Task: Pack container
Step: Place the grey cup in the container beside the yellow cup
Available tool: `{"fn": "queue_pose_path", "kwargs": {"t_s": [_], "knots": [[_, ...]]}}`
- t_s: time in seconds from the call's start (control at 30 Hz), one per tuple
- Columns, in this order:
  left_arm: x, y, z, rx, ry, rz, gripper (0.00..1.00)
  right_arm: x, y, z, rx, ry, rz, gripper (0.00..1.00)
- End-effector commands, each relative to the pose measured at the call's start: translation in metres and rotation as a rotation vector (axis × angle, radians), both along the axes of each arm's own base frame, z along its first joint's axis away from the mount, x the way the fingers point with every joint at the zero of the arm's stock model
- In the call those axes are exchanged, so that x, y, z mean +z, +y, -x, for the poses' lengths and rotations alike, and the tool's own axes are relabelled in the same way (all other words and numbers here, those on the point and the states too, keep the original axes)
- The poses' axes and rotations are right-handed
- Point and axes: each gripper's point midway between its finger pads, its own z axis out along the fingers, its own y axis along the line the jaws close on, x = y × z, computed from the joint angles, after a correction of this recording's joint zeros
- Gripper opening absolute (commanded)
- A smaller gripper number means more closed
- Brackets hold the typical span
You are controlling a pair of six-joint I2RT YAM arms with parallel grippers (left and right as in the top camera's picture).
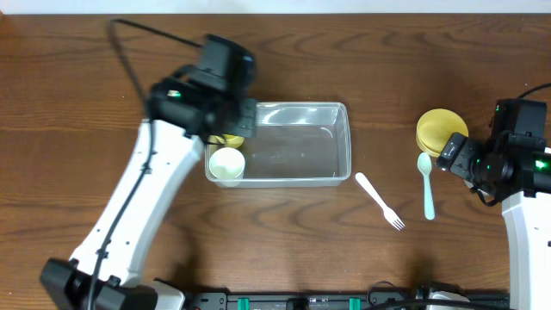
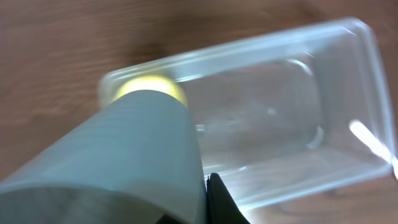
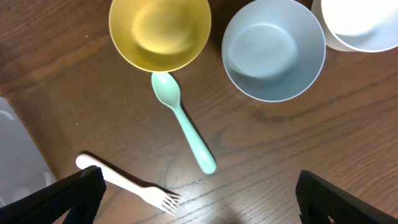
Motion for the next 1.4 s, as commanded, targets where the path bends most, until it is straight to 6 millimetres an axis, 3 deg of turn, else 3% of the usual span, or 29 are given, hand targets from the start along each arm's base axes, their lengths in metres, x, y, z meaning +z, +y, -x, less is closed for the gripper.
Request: {"fn": "queue_pose_path", "kwargs": {"t_s": [0.0, 0.23, 0.43, 0.57, 1.2, 1.37], "knots": [[-0.008, -0.03, 0.006, -0.155, 0.004, -0.008, 0.06, 0.008, -0.004, 0.002, 0.006, -0.012, 0.022, 0.99], [-0.04, -0.059, 0.009, -0.219, 0.114, 0.048, 0.06, 0.006, -0.003, 0.005, 0.007, 0.003, 0.02, 0.99], [-0.081, -0.056, 0.013, -0.195, 0.253, -0.004, 0.06, 0.006, -0.003, 0.006, 0.024, 0.013, 0.025, 0.99], [-0.098, -0.057, 0.013, -0.196, 0.294, -0.024, 0.06, 0.006, -0.003, 0.006, 0.023, 0.013, 0.025, 0.99], [-0.16, -0.057, -0.015, -0.26, 0.305, -0.129, 0.06, 0.004, -0.002, 0.01, 0.024, 0.03, 0.02, 0.99], [-0.162, -0.049, -0.025, -0.252, 0.263, -0.187, 0.06, 0.003, -0.002, 0.012, 0.024, 0.036, 0.019, 0.99]]}}
